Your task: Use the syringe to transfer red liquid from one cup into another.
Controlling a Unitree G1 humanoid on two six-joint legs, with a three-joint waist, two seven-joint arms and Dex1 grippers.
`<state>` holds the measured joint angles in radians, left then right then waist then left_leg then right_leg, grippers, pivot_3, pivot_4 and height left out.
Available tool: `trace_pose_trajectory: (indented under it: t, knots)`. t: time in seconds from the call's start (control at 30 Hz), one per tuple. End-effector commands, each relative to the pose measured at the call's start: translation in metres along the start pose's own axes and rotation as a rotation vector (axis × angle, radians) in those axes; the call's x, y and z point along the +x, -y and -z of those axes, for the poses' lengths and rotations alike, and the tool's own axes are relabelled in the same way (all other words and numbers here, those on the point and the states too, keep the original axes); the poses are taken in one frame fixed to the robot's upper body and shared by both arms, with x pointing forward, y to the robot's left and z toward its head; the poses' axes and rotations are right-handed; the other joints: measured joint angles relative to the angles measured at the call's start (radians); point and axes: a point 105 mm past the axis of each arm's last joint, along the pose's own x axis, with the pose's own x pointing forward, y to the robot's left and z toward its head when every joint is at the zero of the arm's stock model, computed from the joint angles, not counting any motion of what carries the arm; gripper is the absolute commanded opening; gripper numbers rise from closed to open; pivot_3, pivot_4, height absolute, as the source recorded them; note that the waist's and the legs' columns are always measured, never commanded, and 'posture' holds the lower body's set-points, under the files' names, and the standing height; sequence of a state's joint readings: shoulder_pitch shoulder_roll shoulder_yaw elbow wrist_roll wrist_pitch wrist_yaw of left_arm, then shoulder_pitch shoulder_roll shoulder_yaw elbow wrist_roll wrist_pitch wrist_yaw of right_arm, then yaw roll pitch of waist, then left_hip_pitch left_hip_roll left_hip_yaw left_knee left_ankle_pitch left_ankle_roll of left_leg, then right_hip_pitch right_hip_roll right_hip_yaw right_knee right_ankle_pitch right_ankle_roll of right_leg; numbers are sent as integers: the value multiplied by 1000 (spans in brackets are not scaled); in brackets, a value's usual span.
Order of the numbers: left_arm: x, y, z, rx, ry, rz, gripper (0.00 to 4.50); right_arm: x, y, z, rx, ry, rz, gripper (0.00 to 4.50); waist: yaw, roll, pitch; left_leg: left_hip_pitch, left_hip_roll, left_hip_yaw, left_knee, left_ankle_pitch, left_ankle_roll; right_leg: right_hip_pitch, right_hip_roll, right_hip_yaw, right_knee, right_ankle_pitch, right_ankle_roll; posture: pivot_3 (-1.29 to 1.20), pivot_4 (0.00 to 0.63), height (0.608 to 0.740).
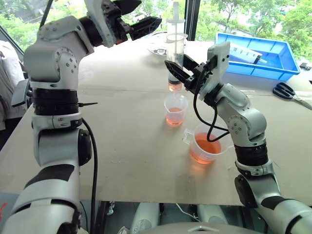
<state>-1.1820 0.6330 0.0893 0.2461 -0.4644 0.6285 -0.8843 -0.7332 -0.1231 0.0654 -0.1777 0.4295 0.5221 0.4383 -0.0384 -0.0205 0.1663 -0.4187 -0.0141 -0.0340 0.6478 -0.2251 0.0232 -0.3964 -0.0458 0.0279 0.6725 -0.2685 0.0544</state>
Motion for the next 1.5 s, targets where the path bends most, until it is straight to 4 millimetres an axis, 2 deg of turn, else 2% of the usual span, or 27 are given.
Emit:
trace_pose_trajectory:
  t: [0.03,0.33,0.57,0.63,0.7,0.9,0.93,1.13,1.5]
  knots:
    - [-3,13,-30,43,91,61,4500,2,-5,-10,-47,27,-28,1440,-2,0,0,0,0,0,0,0,0,0,0,0,0,0,0,0,150,740]
    - [2,17,-25,56,77,78,4500,1,-10,-6,-66,0,-62,1440,-2,0,0,0,0,0,0,0,0,0,0,0,0,0,0,0,150,740]
    - [16,30,-23,105,89,139,4500,4,-15,-5,-67,-4,-91,1440,0,0,0,0,0,0,0,0,0,0,0,0,0,0,0,0,150,740]
    - [19,34,-24,124,98,163,3970,5,-14,-5,-67,-3,-90,1440,0,0,0,0,0,0,0,0,0,0,0,0,0,0,0,0,150,740]
    - [21,41,-25,151,104,200,3207,7,-14,-5,-67,-1,-87,1440,0,0,0,0,0,0,0,0,0,0,0,0,0,0,0,0,150,740]
    - [22,56,-18,215,99,283,400,10,-14,-5,-68,-1,-88,1439,-2,0,0,0,0,0,0,0,0,0,0,0,0,0,0,0,150,740]
    - [22,58,-16,225,99,294,47,10,-15,-5,-67,-1,-90,1439,-3,0,0,0,0,0,0,0,0,0,0,0,0,0,0,0,150,740]
    - [20,66,-13,205,105,328,0,11,-17,-6,-67,3,-97,1439,-1,0,0,0,0,0,0,0,0,0,0,0,0,0,0,0,150,740]
    - [11,73,17,149,40,328,0,9,-15,-15,-89,10,-92,1439,-2,0,0,0,0,0,0,0,0,0,0,0,0,0,0,0,150,740]
